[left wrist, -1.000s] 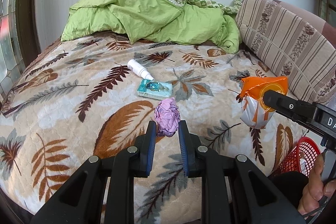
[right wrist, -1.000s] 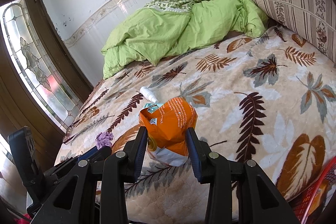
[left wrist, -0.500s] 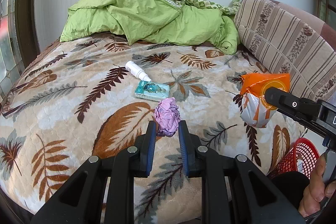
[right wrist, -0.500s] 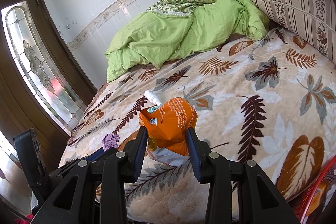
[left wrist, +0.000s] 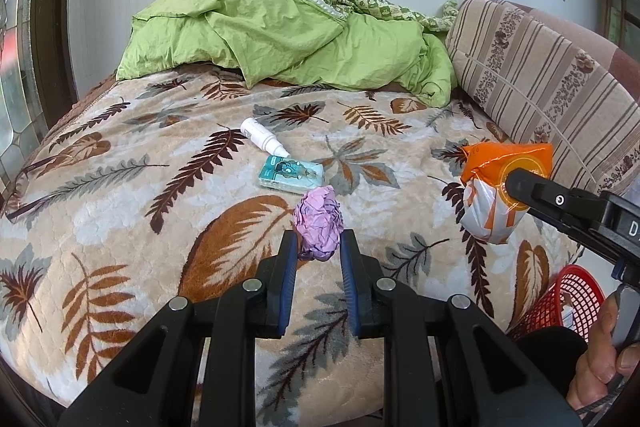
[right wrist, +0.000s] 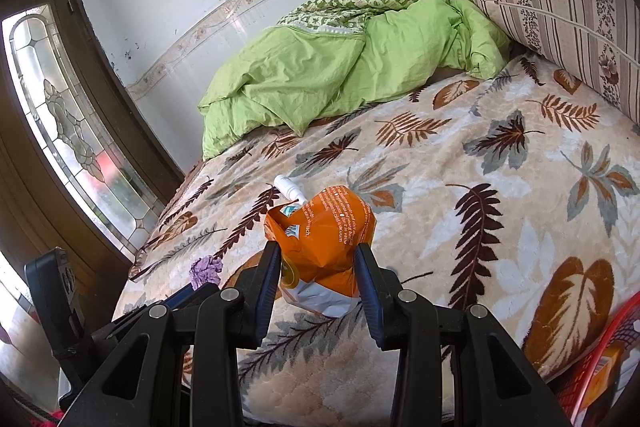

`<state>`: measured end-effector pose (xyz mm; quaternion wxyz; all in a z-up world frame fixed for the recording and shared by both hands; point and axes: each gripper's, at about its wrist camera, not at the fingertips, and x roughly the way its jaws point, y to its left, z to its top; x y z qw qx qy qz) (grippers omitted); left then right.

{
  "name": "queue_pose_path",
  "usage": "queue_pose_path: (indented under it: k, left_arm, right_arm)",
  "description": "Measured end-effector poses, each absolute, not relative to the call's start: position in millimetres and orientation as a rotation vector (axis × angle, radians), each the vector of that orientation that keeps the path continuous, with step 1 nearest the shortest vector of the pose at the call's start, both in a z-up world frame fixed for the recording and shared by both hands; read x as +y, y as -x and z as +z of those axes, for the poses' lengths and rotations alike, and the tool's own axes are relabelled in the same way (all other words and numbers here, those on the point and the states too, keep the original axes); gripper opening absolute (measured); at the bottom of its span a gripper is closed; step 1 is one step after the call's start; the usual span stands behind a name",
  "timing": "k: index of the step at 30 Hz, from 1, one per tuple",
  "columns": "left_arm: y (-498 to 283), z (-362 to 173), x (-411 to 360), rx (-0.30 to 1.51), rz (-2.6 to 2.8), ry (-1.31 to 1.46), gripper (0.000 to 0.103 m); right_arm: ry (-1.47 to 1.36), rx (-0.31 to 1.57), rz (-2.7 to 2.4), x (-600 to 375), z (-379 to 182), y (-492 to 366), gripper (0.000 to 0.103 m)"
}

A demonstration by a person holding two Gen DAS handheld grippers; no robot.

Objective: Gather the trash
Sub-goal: 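Carry the pink wrapper and orange chip bag over the red basket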

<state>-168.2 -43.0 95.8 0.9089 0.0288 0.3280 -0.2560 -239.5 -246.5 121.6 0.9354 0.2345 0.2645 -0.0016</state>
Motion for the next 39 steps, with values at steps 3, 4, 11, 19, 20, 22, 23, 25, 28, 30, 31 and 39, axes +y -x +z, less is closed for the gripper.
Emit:
queue_pose_path:
  k: [3,4,11,19,20,22,23,25,28,30,31,39]
  left_arm:
    - [169,98,-42,0.678,-0.532,-0.048,0.021]
    - [169,99,-41,0.680,-0.534,-0.042,0.021]
    - [175,109,-32,0.667,-0.541,-0.016,0.021]
    - [175,116,-25,0.673,-0.557,0.031,0.021]
    - [174,116,-24,0.675,-0.561,0.037,0.021]
    - [174,116,-24,0.680,-0.564,0.042,0.021]
    - [173,117,-24,0.683,-0.567,0.043,0.021]
    - [173,117,-25,0.685,-0.572,0.048,0.021]
    - [174,119,-30,0.683,-0.581,0.043,0.021]
    - [176,120,-36,0.684,-0.597,0.039,0.021]
    - [177,121,-39,0.682,-0.605,0.033,0.021]
    - [195,128,-78,0.679,-0.707,-0.020,0.020]
  right_arm:
    - [-0.481,0.537,-0.009,-247,121,240,0.041]
    - [-0.484,0.540,-0.007,-248,120,241,0.041]
    - [-0.488,0.547,0.009,-247,118,246,0.041]
    - [-0.557,0.570,0.005,-255,110,253,0.041]
    - [-0.561,0.572,0.005,-255,110,254,0.041]
    - [-0.559,0.569,0.004,-255,109,255,0.041]
    - [-0.558,0.568,0.005,-255,109,256,0.041]
    - [-0.561,0.568,0.006,-255,109,256,0.041]
    - [-0.564,0.563,0.002,-256,109,257,0.041]
    - [-0.579,0.562,0.002,-259,109,259,0.041]
    - [-0.589,0.561,0.002,-261,109,260,0.041]
    - [-0.632,0.552,-0.035,-283,109,282,0.041]
